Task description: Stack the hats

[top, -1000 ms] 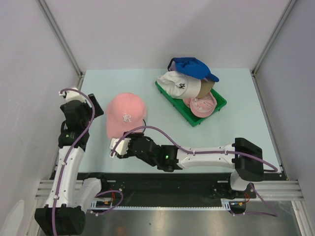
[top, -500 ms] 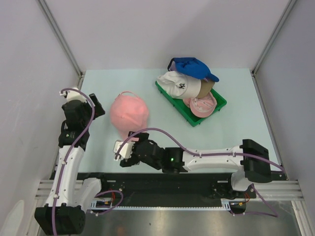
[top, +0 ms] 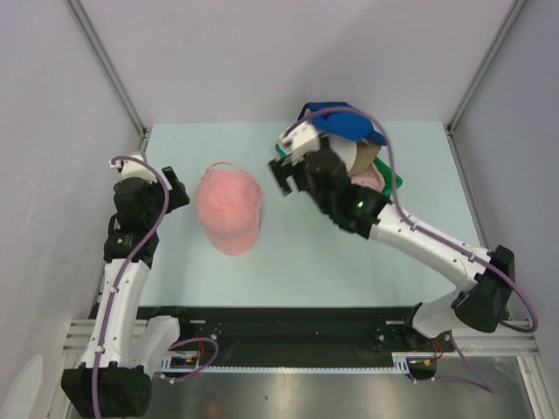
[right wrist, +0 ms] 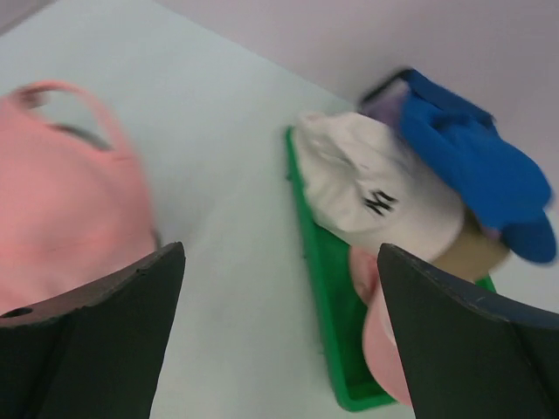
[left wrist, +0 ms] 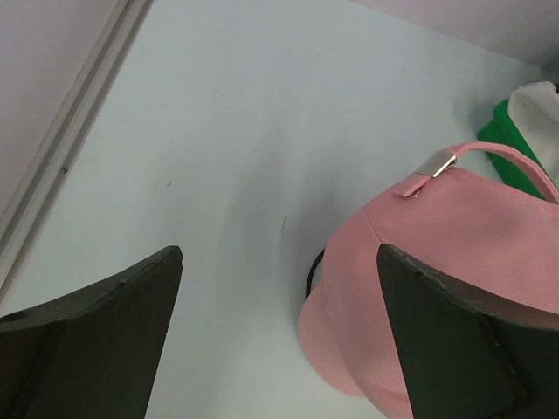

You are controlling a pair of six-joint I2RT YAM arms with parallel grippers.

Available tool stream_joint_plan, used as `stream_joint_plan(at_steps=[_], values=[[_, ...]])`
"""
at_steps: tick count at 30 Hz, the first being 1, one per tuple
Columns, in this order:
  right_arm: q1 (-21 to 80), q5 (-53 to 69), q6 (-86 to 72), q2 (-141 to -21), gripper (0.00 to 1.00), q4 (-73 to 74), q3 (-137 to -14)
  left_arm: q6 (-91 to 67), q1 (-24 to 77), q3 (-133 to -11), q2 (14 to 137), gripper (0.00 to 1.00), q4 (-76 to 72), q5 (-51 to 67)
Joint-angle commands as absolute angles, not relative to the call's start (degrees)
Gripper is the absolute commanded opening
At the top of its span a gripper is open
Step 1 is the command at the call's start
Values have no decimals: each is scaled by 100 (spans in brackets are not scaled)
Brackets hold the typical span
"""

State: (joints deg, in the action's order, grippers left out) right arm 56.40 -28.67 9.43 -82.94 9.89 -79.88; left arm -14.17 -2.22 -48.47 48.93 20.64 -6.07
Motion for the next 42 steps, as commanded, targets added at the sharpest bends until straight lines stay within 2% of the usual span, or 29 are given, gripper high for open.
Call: stream_joint_plan(at_steps=[1, 7, 14, 23, 31, 38, 42], values=[[4250, -2278, -403, -8024, 96, 1758, -8288, -1116, -71, -5001, 4711, 97, 1758, -281], [2903, -1828, -817, -8253, 94, 1828, -8306, -1046, -53, -4983, 4693, 97, 1749, -290], [2189, -1503, -1239, -8253, 93, 1767, -7946, -1099, 176, -4975, 4772, 97, 1758, -193], [2364, -1125, -1362, -8226, 93, 1819, -6909, -1099, 308, -5036, 4860, 98, 1819, -229], [3146, -1933, -1231, -8735, 93, 1916, -6495, -1107, 343, -5054, 4922, 98, 1846, -211], [3279, -2846, -1072, -9298, 89, 1942, -6548, -1108, 343, -5054, 4939, 99, 1837, -202], [3182, -2848, -1099, -9413, 86, 1899, -6574, -1107, 343, -5054, 4948, 100, 1854, -228]])
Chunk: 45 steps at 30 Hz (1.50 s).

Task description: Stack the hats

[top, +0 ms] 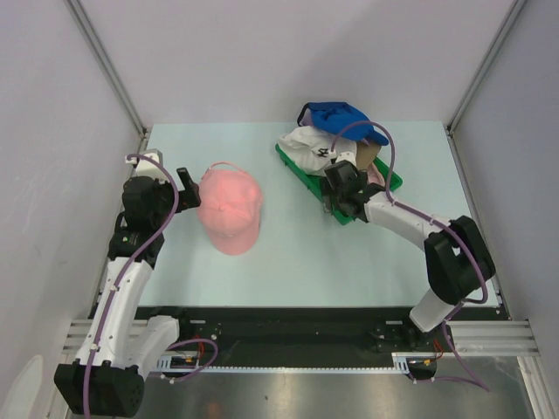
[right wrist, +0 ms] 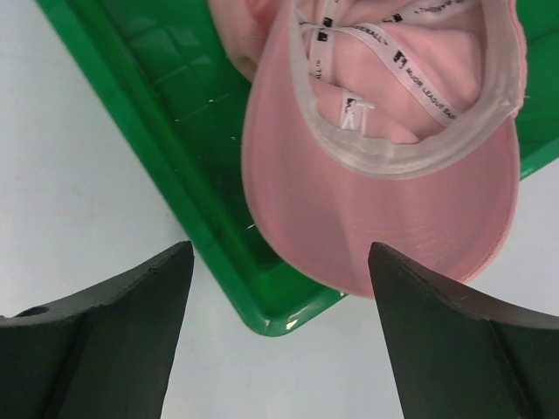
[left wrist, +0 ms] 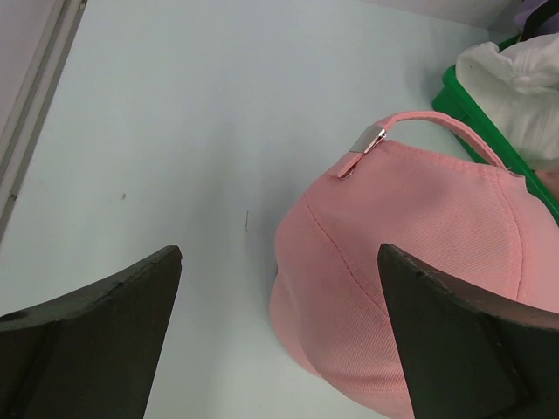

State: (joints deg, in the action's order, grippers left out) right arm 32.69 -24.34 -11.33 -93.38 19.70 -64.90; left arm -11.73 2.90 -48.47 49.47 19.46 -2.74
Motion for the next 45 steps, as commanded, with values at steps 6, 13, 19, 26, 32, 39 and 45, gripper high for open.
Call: stream_joint_plan(at_steps=[6, 13, 19, 26, 32, 39, 45], values=[[3068, -2900, -1011, -9703, 81, 1855, -6548, -1107, 343, -5063, 4948, 100, 1854, -237], [3041, -3076, -870, -10072, 60, 2117, -6609, -1090, 343, -5063, 4931, 100, 1863, -272], [3094, -3349, -563, -9695, 7, 2486, -7048, -1099, 343, -5063, 4904, 100, 1863, -264], [3094, -2928, -272, -8983, 0, 3049, -7777, -1072, 334, -5063, 4808, 100, 1863, -360], [3059, -1917, -325, -8526, 0, 3427, -7972, -1099, 343, -5045, 4808, 100, 1819, -290], [3172, -1644, -299, -8517, 0, 3525, -7954, -1099, 343, -5036, 4781, 100, 1810, -290], [3261, -1635, -290, -8508, 0, 3516, -8103, -1099, 343, -5036, 4773, 100, 1802, -281]])
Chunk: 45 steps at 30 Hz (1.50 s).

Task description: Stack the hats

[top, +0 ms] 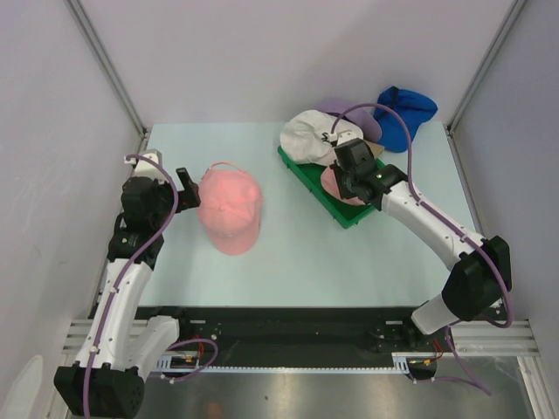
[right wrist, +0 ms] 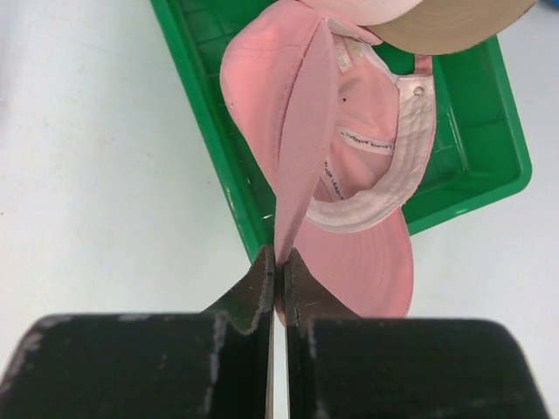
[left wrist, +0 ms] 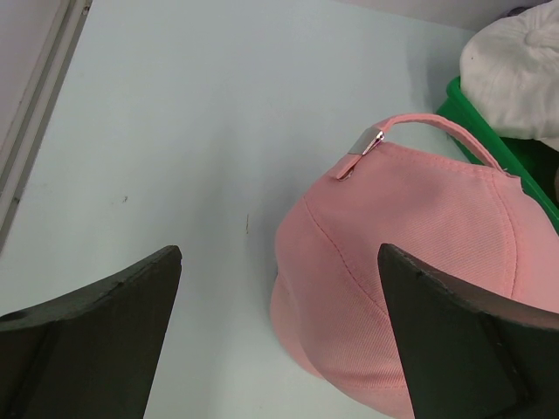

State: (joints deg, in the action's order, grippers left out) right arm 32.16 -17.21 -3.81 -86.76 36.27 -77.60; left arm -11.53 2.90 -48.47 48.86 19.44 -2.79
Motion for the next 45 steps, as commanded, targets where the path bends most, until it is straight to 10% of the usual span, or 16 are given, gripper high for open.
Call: stream_joint_plan(at_steps=[1, 9, 13, 16, 27, 45], values=[[3261, -1661, -290, -8525, 0, 3516, -8112, -1099, 343, -5036, 4772, 100, 1810, -281], [3243, -1819, -316, -8710, 1, 3410, -8060, -1099, 343, -5036, 4764, 100, 1811, -273], [3155, -1644, -395, -8842, 75, 3428, -8252, -1099, 343, -5036, 4755, 100, 1802, -272], [3103, -1670, -396, -8649, 88, 3472, -8472, -1099, 343, -5036, 4772, 100, 1811, -308], [1207, -1019, -958, -8744, 91, 2691, -9237, -1072, 343, -5089, 4983, 100, 1881, -334], [-553, -1898, -2276, -13727, 89, 2013, -12866, -879, 343, -5142, 5493, 100, 1960, -703]])
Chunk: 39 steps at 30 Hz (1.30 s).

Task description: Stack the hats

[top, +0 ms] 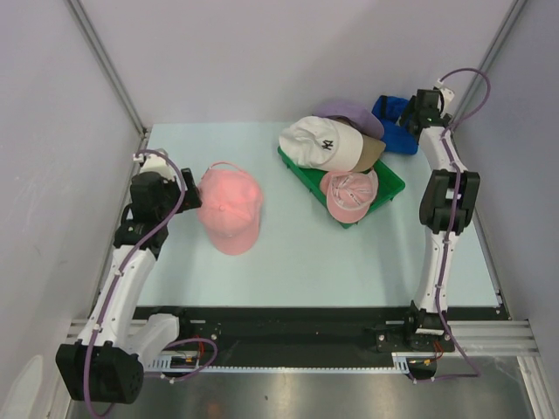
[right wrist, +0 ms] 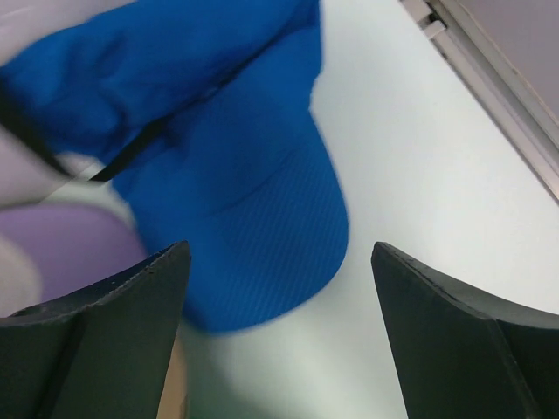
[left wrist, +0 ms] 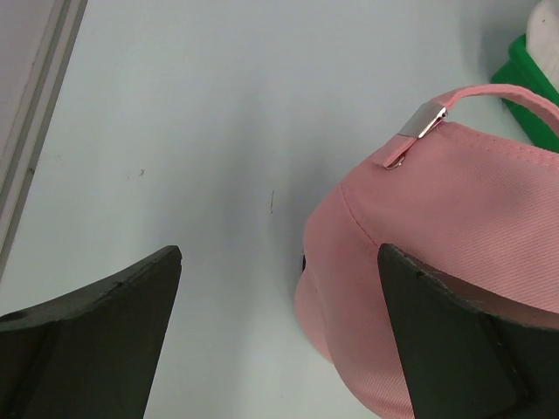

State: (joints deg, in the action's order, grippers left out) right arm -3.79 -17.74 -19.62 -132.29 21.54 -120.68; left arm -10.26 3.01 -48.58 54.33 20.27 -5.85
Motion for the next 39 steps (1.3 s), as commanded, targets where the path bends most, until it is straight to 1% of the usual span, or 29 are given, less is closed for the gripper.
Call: stream_joint_plan(at_steps=[1, 4, 7, 11, 21, 25, 26, 28, 29, 31, 32, 33, 34, 35, 36, 39], values=[[-562, -1907, -2268, -13885, 89, 2013, -13215, -870, 343, -5150, 5511, 100, 1969, -712], [-580, -1977, -2267, -14544, 89, 1995, -13823, -853, 343, -5159, 5581, 100, 1969, -738], [-598, -2100, -2398, -14941, 89, 1934, -14097, -817, 334, -5168, 5642, 100, 1978, -791], [-642, -2005, -2645, -15099, 89, 1495, -13957, -791, 334, -5168, 5660, 100, 1986, -861], [-738, -1626, -3269, -15644, 89, 844, -14194, -730, 325, -5159, 5695, 100, 1978, -984], [-738, -1486, -3471, -15706, 87, 642, -14133, -712, 316, -5150, 5704, 100, 1960, -1020], [-738, -1416, -3489, -15732, 79, 598, -14133, -712, 308, -5150, 5713, 100, 1969, -1028], [-738, -1292, -3568, -15785, 67, 475, -14107, -712, 299, -5159, 5713, 100, 1969, -1028], [-738, -1248, -3560, -15794, 57, 405, -14080, -703, 299, -5159, 5730, 100, 1969, -1037], [-738, -1178, -3542, -15820, 46, 203, -14054, -703, 290, -5150, 5730, 100, 1969, -1046], [-738, -1134, -3542, -15829, 29, 167, -14054, -703, 290, -5150, 5730, 100, 1960, -1055], [-747, -1055, -3525, -15820, 21, 106, -14036, -694, 290, -5150, 5739, 100, 1960, -1063], [-756, -1020, -3516, -15777, 15, 79, -14001, -694, 290, -5150, 5748, 100, 1969, -1072], [-756, -985, -3516, -15724, 4, 53, -13844, -703, 290, -5150, 5748, 100, 1969, -1072], [-765, -897, -3507, -15663, 0, -173, -13738, -694, 290, -5150, 5757, 100, 1960, -1090], [-773, -835, -3376, -15215, 0, -570, -13099, -694, 290, -5150, 5748, 100, 1969, -1090]])
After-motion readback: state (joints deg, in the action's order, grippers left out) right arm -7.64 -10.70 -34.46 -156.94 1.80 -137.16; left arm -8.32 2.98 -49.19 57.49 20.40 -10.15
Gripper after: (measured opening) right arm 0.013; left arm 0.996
